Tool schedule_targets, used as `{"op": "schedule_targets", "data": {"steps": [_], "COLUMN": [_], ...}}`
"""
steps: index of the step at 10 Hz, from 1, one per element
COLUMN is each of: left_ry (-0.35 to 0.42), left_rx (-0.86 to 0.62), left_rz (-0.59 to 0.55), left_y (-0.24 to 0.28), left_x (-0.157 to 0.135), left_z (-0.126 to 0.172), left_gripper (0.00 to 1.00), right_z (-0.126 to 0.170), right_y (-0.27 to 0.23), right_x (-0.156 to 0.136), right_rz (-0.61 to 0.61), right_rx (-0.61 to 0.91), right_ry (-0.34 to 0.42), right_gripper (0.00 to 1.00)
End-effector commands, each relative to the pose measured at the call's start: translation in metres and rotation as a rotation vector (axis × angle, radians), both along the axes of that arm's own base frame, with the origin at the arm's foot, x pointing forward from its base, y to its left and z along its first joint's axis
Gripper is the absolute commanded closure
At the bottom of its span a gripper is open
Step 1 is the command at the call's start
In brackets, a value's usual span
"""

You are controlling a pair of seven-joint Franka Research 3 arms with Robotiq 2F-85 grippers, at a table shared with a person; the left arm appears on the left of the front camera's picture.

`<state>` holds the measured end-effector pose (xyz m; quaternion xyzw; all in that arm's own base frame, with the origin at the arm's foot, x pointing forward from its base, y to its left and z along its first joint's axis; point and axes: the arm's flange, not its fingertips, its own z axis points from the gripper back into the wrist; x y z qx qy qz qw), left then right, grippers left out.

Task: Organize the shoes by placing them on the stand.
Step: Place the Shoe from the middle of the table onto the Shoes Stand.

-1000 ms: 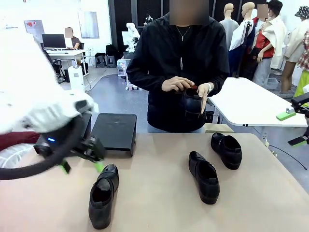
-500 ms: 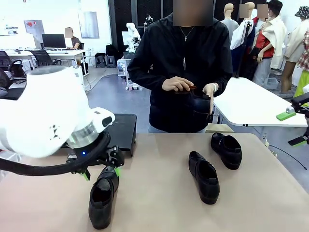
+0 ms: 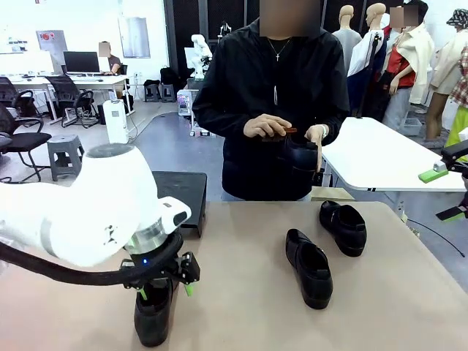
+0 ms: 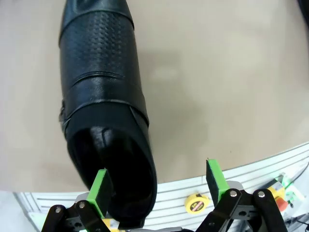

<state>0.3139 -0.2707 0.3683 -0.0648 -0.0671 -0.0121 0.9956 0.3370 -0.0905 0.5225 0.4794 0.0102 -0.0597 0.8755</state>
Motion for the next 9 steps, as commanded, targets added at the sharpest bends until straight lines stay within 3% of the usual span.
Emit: {"op": "schedule_targets", "data": {"steps": [1,3,4,5,9], "left_ry": [-0.047,-0.076,-0.070,-0.058,-0.043], "left_rx": [0.039,0.040,0.049,0.069,0.073], "left_rz": [0.015,0.016,0.019,0.015,0.013], "left_y": [-0.0067,-0.0075,-0.0082,-0.0076,-0.0100], "left_x": [0.0044,0.0054,0.0057,0.0062,0.0070], "left_z": [-0.0256,-0.0288,-0.0283,-0.0292,-0.0295], "left_gripper": [0.00,0.00,0.56,1.00,1.00], "right_z": [0.0042,0.0042,0.0042,0.0042,0.0042], "right_y": [-0.0016,-0.0016,-0.0016,-0.0016,-0.0016], "right_x": [0.0000,0.0000,0.0000,0.0000,0.0000], "right_rz": [-0.001,-0.001,-0.001,-0.001,-0.001], "right_rx": [0.001,0.001,0.001,0.001,0.001], "right_ry": [0.014,0.014,0.014,0.014,0.014], "right_gripper": [0.00,0.00,0.00,0.00,0.00]}}
